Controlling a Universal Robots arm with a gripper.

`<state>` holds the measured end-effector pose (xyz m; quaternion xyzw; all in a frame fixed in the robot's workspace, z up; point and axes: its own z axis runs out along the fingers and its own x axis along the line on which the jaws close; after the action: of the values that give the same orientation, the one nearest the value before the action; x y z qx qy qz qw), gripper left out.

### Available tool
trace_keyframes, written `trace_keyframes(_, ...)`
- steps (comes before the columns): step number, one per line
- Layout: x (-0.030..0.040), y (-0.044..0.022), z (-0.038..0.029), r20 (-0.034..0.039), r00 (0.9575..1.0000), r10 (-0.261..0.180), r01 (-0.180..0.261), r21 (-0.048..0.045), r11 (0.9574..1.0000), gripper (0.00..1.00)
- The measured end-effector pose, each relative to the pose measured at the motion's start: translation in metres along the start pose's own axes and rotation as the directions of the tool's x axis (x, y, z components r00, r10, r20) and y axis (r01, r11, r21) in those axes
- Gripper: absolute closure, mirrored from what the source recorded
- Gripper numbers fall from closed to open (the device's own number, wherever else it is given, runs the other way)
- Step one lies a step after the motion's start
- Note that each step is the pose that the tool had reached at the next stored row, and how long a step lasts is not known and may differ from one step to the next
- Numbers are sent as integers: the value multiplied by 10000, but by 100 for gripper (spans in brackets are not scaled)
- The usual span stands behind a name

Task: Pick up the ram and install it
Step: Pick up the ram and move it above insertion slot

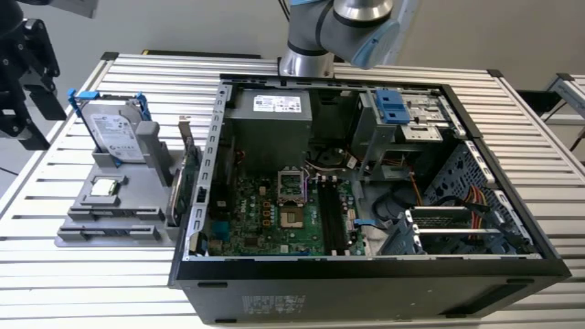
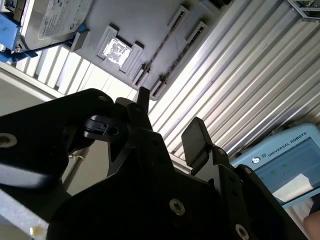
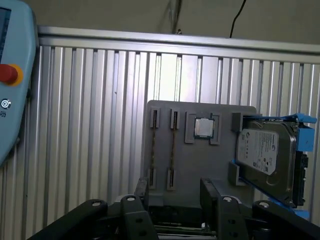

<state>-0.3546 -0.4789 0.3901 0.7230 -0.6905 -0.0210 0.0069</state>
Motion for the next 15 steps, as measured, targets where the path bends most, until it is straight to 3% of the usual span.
trace_keyframes(7,-3,-2,55,-14,10000,61,-61,107,9999,0)
trace_keyframes(15,-3,-5,132,-24,9991,417,-416,128,9991,0)
